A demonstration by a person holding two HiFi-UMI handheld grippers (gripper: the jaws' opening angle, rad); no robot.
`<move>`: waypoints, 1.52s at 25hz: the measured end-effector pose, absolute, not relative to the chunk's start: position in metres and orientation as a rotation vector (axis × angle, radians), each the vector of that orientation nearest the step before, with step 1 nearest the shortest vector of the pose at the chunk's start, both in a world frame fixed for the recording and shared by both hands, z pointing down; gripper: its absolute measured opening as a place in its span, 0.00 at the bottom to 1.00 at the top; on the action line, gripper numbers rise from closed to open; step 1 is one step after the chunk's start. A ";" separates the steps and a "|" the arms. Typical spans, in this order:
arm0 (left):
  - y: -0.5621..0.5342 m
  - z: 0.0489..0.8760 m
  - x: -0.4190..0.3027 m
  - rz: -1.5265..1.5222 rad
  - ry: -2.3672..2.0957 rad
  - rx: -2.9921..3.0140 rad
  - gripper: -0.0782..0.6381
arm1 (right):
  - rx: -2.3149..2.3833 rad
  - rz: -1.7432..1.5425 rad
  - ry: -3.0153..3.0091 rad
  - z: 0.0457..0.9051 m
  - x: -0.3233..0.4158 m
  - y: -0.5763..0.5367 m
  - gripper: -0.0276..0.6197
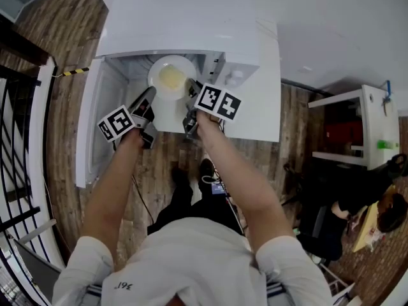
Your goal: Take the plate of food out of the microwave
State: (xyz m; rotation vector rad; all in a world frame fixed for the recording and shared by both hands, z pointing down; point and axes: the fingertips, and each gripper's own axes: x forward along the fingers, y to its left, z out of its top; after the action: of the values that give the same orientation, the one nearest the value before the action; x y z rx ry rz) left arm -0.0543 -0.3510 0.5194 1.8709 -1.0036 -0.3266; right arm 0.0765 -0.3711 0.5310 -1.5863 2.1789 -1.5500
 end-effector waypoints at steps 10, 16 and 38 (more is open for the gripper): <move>-0.311 0.486 -0.042 -0.341 -0.969 1.896 0.19 | -1.564 -1.520 2.150 0.502 0.089 -0.331 0.13; -0.291 0.462 -0.039 -0.333 -0.948 1.924 0.19 | -1.545 -1.505 2.140 0.480 0.092 -0.310 0.13; -0.222 0.408 -0.008 -0.232 -0.864 1.983 0.19 | -1.553 -1.444 2.014 0.420 0.135 -0.226 0.13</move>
State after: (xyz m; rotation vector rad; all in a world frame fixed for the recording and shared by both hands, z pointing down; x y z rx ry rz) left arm -0.0083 -0.2217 0.4077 1.9831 -0.8641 -0.2324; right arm 0.1347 -0.2256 0.4200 -1.5525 2.0136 -1.4445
